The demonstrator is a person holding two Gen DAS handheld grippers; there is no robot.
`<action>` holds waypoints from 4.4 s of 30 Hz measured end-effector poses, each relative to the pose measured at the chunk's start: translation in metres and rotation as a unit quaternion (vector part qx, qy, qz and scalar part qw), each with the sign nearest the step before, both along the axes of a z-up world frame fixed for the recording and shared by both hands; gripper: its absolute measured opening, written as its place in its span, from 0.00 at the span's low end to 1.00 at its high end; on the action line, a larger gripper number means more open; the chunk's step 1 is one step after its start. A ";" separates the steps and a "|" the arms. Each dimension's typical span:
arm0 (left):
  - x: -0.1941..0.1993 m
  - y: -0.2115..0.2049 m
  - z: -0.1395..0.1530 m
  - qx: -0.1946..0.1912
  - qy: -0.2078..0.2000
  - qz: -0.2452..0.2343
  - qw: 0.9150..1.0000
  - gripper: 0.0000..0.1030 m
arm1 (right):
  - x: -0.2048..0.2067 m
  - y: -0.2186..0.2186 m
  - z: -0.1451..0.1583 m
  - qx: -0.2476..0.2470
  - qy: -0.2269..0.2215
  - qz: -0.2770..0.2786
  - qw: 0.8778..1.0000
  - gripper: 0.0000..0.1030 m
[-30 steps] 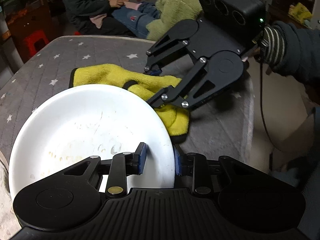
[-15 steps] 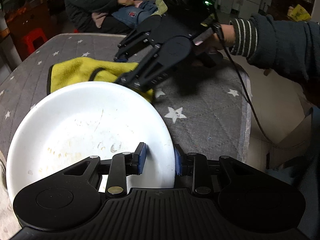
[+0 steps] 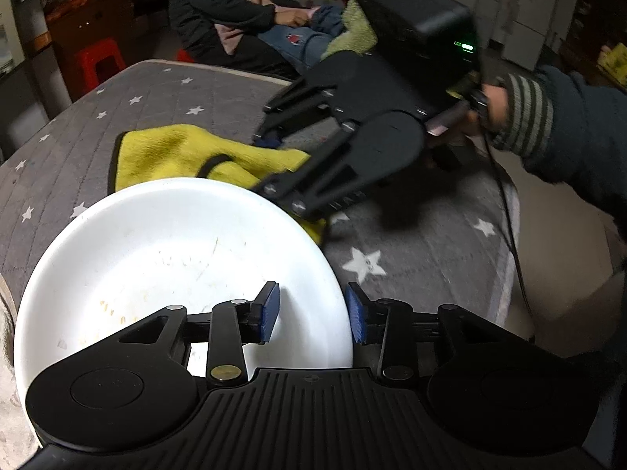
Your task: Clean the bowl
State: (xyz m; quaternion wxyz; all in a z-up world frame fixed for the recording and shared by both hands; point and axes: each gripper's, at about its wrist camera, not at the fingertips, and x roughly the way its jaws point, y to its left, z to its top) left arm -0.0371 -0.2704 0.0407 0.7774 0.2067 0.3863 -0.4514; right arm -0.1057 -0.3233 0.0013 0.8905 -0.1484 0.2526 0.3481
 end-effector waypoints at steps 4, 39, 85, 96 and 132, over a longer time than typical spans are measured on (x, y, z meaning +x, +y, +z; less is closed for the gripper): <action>0.003 -0.005 -0.003 0.004 -0.002 0.002 1.000 0.35 | -0.017 0.001 0.000 -0.001 0.001 0.002 1.000 0.30; -0.017 0.027 0.003 -0.028 -0.017 -0.011 0.999 0.35 | -0.010 -0.005 -0.005 0.039 0.010 -0.058 0.997 0.30; -0.042 0.116 0.035 -0.071 -0.106 0.249 0.960 0.58 | -0.026 -0.004 -0.007 0.066 0.031 -0.200 0.977 0.28; -0.039 0.169 0.024 -0.100 -0.047 0.358 0.927 0.59 | -0.044 -0.007 0.016 0.125 0.006 -0.268 0.955 0.19; -0.018 0.143 -0.005 -0.088 -0.015 0.358 0.929 0.25 | -0.058 0.097 0.007 0.013 0.045 -0.192 0.980 0.19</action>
